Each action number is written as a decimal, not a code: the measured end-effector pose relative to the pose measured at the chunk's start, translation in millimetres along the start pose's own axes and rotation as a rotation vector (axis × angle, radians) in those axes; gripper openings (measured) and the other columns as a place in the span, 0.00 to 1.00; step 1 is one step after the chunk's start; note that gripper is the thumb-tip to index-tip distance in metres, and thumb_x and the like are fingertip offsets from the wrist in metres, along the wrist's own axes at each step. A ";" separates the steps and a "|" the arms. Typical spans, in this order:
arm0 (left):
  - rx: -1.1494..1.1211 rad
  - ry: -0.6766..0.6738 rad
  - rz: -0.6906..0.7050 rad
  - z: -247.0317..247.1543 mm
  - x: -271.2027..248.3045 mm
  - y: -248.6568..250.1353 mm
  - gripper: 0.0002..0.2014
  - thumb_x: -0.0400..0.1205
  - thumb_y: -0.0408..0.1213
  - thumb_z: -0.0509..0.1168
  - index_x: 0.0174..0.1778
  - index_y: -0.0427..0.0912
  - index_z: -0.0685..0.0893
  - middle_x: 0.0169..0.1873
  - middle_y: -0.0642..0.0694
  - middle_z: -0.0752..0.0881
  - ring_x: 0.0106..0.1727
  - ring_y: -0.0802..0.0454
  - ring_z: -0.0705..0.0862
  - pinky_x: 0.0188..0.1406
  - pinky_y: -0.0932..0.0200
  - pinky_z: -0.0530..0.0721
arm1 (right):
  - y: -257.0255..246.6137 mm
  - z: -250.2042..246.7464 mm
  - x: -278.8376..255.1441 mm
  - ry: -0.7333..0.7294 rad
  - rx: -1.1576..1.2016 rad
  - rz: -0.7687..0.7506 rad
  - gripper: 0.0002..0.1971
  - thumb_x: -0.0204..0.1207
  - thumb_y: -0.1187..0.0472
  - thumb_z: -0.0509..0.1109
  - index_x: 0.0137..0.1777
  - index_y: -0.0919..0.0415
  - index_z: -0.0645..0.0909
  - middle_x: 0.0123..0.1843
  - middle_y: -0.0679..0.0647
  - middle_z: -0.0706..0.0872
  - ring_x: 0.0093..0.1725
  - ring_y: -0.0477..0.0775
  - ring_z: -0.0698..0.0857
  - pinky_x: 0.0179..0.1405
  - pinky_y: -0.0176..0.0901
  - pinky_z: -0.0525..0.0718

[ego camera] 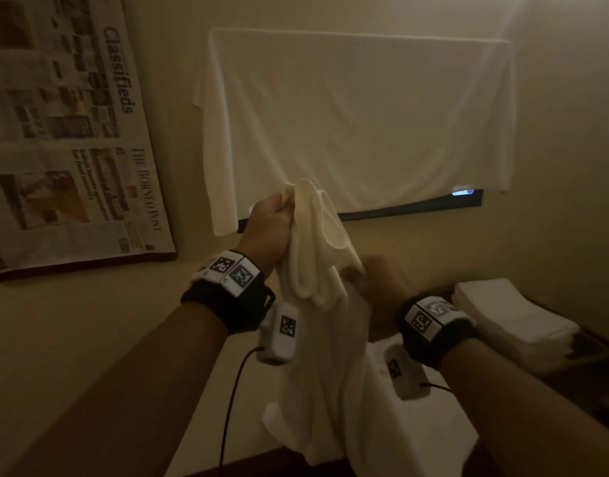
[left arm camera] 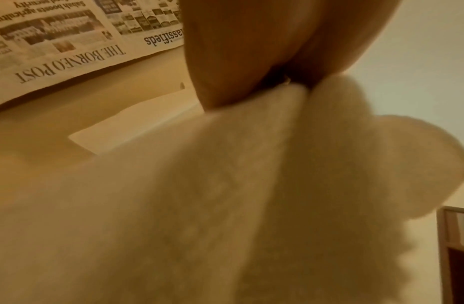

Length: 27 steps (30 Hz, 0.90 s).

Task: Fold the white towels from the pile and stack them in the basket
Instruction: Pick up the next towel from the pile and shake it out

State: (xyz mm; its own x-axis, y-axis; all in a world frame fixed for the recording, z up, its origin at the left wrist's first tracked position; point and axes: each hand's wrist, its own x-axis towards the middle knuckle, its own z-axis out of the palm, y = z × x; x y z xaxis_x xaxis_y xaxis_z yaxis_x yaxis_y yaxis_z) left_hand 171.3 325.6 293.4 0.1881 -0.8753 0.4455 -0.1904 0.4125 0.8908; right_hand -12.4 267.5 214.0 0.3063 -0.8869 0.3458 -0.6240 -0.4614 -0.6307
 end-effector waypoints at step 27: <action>-0.157 -0.071 -0.070 42.6 -15.9 2.0 0.10 0.87 0.37 0.62 0.48 0.44 0.89 0.43 0.43 0.91 0.44 0.48 0.89 0.49 0.50 0.88 | -12.0 -51.7 -3.1 0.114 0.142 -0.252 0.05 0.77 0.54 0.72 0.46 0.54 0.84 0.41 0.45 0.87 0.40 0.42 0.84 0.37 0.36 0.79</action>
State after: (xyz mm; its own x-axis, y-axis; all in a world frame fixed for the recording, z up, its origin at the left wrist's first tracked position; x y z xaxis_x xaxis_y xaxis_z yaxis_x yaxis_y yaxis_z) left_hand 126.9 329.7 284.3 0.1265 -0.9163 0.3799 -0.0256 0.3798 0.9247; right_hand -43.1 276.9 256.4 0.3507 -0.7395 0.5746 -0.4296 -0.6723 -0.6029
